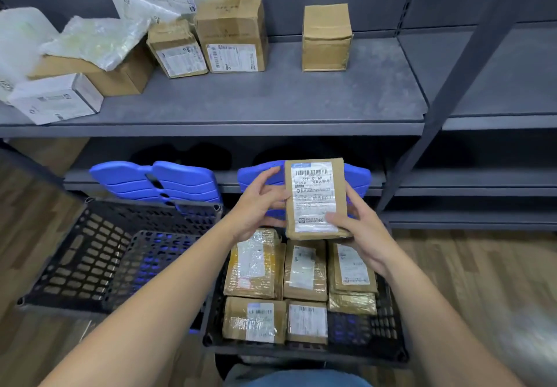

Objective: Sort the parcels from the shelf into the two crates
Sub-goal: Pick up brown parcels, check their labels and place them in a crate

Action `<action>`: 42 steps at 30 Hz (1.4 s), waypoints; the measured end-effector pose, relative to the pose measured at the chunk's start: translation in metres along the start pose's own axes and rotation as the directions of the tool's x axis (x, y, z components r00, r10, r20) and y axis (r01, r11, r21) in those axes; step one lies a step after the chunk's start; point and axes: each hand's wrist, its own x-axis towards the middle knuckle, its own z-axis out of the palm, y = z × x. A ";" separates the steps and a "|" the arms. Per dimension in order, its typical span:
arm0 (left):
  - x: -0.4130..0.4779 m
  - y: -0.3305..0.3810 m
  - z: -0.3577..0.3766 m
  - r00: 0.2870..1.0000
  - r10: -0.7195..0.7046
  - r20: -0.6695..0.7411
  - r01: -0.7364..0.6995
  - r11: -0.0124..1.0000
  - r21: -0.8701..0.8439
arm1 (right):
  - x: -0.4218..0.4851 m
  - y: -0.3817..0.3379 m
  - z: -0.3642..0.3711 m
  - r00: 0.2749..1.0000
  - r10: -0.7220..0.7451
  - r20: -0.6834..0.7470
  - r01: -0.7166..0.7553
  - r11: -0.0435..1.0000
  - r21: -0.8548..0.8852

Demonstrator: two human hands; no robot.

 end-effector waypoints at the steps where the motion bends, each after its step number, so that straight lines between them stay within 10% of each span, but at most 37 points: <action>1: -0.002 -0.010 0.000 0.998 -0.050 0.035 0.050 0.998 0.025 | -0.001 0.009 -0.006 0.999 0.041 0.003 -0.041 0.998 0.041; 20: -0.019 -0.092 0.014 0.967 -0.253 0.011 0.248 0.953 0.174 | 0.008 0.080 -0.037 0.966 0.233 -0.112 -0.236 0.972 -0.010; 28: -0.035 -0.137 0.011 0.950 -0.295 0.099 0.191 0.803 0.564 | -0.023 0.123 -0.047 0.902 0.423 -0.090 -0.431 0.897 -0.102; 42: -0.038 -0.267 0.001 0.923 -0.371 0.105 0.225 0.738 0.637 | -0.052 0.226 -0.046 0.754 0.646 -0.117 -0.652 0.718 -0.244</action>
